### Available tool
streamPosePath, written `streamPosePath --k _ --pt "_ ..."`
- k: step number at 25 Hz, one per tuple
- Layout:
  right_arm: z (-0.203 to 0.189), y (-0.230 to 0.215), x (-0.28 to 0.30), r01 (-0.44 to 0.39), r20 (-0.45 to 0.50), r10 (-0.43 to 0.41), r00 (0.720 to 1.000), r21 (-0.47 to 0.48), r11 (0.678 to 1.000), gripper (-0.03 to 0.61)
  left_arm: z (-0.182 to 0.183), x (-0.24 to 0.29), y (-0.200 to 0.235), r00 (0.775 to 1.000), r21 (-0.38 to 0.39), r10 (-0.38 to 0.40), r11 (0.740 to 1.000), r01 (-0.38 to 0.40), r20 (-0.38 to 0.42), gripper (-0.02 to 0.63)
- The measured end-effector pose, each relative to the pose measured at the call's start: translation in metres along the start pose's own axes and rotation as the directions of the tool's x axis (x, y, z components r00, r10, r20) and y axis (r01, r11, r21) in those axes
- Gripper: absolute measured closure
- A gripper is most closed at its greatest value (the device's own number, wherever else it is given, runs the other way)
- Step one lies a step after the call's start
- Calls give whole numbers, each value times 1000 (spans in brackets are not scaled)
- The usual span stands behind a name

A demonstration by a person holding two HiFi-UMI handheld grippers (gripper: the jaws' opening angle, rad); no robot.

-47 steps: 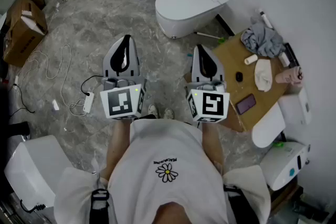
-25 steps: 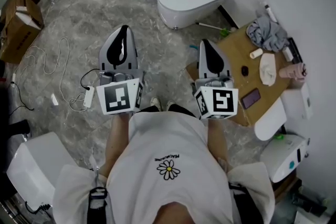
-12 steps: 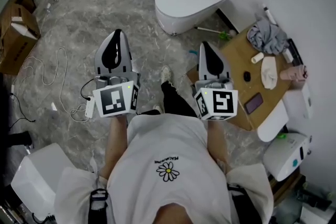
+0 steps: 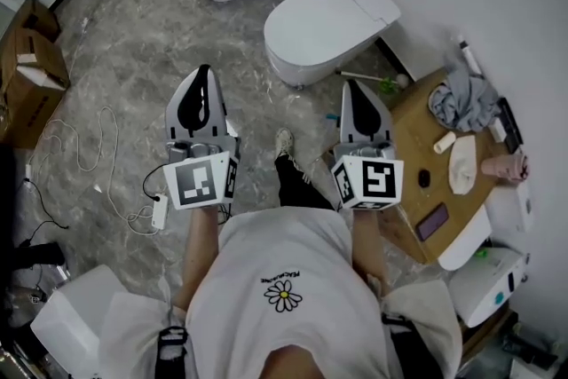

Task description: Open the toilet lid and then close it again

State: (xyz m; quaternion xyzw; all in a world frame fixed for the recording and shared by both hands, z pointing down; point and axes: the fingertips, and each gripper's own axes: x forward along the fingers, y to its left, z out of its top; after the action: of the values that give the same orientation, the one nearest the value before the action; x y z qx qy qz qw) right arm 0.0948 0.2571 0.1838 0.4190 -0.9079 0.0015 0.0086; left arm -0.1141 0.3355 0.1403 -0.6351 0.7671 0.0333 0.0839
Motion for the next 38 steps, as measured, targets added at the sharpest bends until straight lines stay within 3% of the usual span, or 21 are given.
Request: streamPosePath --k 8,13,18,29,38 --pt "4 -60 117 22 -23 -23 999 -39 999 548 -15 144 8 999 -14 -33 999 33 13 584" --pt "8 -79 169 11 -22 -12 1000 -23 1000 548 -23 199 12 999 6 -41 999 41 6 584" --pt "6 -88 199 21 -42 -21 999 -13 1000 548 -33 237 16 998 9 -66 998 66 -13 584" --pt "11 -105 234 133 -31 -132 991 21 991 548 -31 296 30 988 19 -156 988 156 16 584" --pt "1 -120 251 212 -54 -214 975 -34 977 549 -50 324 28 977 33 -214 976 213 20 584"
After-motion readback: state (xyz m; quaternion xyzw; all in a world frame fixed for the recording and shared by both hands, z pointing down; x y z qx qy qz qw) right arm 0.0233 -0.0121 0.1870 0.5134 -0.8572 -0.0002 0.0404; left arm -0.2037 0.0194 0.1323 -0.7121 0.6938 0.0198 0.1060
